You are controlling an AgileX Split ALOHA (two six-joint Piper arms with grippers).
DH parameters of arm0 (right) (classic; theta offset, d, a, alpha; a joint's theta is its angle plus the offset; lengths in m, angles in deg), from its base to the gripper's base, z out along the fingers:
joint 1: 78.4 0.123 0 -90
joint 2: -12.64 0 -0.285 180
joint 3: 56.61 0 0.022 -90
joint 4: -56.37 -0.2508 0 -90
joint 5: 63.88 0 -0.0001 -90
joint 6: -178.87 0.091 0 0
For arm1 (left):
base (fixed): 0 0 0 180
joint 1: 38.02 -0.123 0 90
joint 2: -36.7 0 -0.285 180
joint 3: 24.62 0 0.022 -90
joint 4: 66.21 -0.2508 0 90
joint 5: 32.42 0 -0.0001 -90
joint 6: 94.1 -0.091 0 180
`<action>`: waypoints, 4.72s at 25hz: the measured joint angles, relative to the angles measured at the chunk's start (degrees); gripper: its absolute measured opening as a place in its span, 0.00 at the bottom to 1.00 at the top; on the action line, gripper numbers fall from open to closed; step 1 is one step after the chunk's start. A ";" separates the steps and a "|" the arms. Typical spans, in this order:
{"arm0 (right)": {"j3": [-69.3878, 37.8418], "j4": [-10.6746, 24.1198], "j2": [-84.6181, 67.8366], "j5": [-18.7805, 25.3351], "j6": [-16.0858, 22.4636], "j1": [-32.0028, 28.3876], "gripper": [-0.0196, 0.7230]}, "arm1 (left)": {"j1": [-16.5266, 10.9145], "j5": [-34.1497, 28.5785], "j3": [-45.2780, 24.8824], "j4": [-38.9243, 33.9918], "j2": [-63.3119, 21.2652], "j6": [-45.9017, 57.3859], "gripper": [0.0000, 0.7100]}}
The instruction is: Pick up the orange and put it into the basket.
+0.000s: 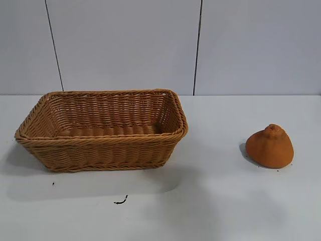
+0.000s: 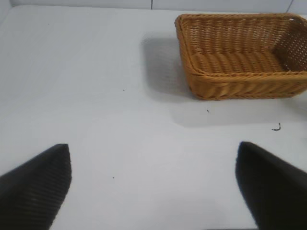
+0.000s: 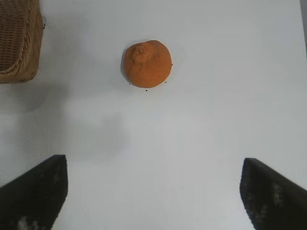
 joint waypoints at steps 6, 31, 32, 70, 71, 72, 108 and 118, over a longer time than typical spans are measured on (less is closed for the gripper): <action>6.03 -1.18 16.14 -1.06 0.00 0.00 0.93 | 0.00 0.00 0.00 0.00 0.00 0.00 0.94; 6.57 -1.65 41.61 -15.71 2.61 0.00 0.14 | 0.00 0.00 0.00 0.00 0.00 0.00 0.94; 6.64 -1.71 41.04 -15.22 2.61 0.00 0.11 | 0.00 0.00 0.00 0.00 0.00 0.00 0.94; 29.81 -0.65 34.83 -7.55 4.37 21.13 0.11 | 0.00 -0.06 0.00 0.00 0.00 0.00 0.94; 30.98 -0.70 36.31 -7.55 4.61 22.79 0.11 | 0.00 -0.06 0.00 0.00 0.00 0.00 0.94; 32.45 -0.83 37.88 -7.55 4.86 24.15 0.11 | 0.00 -0.06 0.00 0.00 0.00 0.00 0.94; 61.74 0.24 54.83 4.87 5.86 25.32 0.96 | 0.00 -0.06 0.00 0.00 0.00 0.00 0.94; 61.79 1.79 54.83 5.54 5.86 9.81 0.96 | 0.00 -0.06 0.00 0.00 0.00 0.00 0.94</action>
